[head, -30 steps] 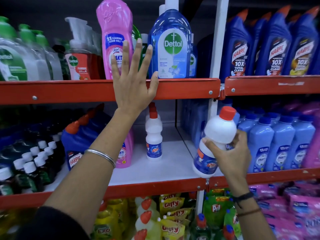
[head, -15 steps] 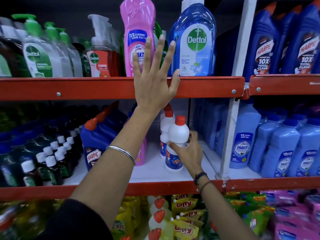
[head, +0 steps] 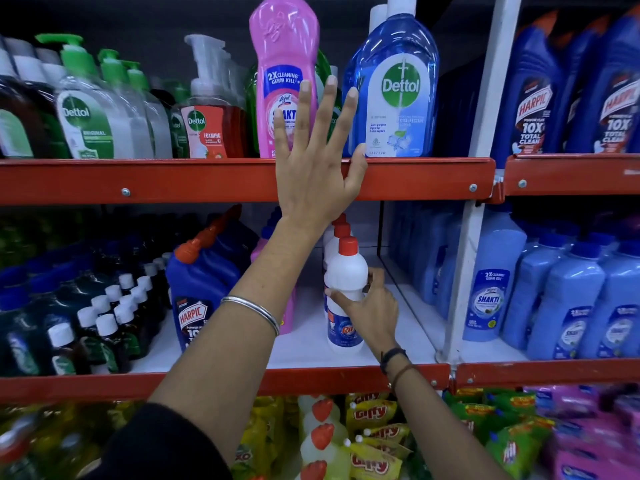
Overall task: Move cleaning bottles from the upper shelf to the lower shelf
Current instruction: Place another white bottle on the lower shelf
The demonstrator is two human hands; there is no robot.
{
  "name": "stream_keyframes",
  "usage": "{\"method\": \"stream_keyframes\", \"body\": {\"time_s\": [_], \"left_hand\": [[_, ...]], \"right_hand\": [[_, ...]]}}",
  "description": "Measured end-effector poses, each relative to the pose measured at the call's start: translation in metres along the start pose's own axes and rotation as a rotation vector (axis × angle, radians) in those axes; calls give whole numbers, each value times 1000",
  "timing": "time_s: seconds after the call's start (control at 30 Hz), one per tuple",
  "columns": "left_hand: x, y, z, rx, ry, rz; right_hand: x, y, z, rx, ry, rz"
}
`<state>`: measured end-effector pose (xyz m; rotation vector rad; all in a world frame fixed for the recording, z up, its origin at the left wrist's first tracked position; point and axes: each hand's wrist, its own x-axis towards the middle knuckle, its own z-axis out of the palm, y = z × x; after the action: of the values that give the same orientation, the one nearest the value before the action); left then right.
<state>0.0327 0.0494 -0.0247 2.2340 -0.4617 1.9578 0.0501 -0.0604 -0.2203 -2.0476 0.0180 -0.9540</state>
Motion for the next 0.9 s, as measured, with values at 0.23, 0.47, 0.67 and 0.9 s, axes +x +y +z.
{"method": "stream_keyframes", "body": {"time_s": [0.23, 0.47, 0.67, 0.9], "left_hand": [[1, 0, -3, -20, -1, 9], [-8, -30, -13, -25, -9, -30], [-13, -94, -29, -17, -8, -94], [-23, -124, -37, 51, -2, -136]], "right_hand": [[-5, -1, -5, -31, -62, -6], [-19, -30, -39, -18, 209, -59], [16, -135, -70, 245, 547, -463], [68, -247, -55, -16, 428, -487]]}}
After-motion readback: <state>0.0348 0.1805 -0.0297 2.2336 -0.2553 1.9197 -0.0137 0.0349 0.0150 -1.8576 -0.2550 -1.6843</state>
